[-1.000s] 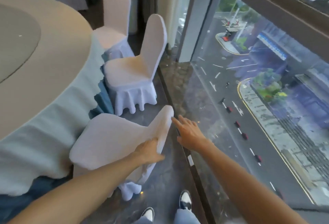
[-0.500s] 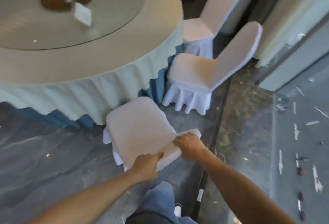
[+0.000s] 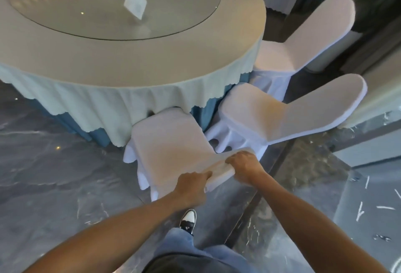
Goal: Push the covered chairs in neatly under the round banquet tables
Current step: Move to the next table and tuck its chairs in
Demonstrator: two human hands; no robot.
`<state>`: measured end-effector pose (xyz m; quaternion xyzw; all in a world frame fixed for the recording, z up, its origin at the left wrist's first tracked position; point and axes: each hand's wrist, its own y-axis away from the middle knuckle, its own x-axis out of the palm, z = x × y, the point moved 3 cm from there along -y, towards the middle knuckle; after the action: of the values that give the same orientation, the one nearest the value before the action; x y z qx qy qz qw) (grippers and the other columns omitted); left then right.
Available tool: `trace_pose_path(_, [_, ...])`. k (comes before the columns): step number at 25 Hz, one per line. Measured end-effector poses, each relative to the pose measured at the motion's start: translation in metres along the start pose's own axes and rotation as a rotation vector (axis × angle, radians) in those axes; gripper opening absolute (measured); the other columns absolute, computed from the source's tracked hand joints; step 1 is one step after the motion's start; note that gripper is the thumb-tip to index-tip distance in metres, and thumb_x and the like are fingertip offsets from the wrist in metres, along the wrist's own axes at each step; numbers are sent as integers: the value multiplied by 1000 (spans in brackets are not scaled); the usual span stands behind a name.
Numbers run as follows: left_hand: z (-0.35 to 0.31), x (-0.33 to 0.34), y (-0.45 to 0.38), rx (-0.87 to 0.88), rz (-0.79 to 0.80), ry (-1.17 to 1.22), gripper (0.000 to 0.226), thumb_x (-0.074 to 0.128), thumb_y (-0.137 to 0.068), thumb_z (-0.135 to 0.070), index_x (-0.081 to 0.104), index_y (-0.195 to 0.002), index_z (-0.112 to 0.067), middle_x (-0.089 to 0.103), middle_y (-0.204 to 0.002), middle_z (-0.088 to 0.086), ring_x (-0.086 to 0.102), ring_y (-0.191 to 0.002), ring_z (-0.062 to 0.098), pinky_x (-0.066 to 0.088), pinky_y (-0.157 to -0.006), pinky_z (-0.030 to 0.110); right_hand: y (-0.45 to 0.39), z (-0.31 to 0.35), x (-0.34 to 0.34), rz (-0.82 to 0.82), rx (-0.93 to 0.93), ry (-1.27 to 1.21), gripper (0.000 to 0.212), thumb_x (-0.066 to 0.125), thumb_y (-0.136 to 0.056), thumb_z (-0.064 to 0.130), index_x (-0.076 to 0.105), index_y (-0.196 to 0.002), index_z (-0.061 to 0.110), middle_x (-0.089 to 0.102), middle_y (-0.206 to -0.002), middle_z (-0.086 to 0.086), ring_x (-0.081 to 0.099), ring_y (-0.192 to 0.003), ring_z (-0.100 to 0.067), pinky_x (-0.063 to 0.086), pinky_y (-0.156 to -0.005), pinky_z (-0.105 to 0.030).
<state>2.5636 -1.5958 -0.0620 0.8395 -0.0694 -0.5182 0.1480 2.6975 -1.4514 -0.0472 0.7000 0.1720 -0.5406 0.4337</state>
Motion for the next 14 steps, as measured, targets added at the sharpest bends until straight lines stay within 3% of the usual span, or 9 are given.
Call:
trace_pose_path(8, [2,-18,-77,-70,14,-28,72,65,-77,-41,39,-144,-39,70,-95,-1,58,-71,18,37,-61,24,-63,-57,-13,-9,-97,20,35,62,-81,24,64,-116,27,68,-114,3,60,-110,-21,42,-100,-37])
trace_pose_path(11, [-12,-27,-110,-139,-20,-6,65,67,-81,-38,40,-141,-42,69,-98,-1,52,-71,15,35,-62,24,-90,-90,-24,4,-173,62,32,63,-78,26,64,-109,26,68,-107,3,63,-102,-20,45,-87,-32])
trace_pose_path(14, [-36,-32,-152,-249,-87,28,60,66,-83,-33,43,-138,-43,69,-102,-1,63,-83,21,39,-65,26,-117,-133,-39,7,-261,133,27,66,-76,33,62,-102,26,68,-98,4,64,-91,-20,35,-70,-30])
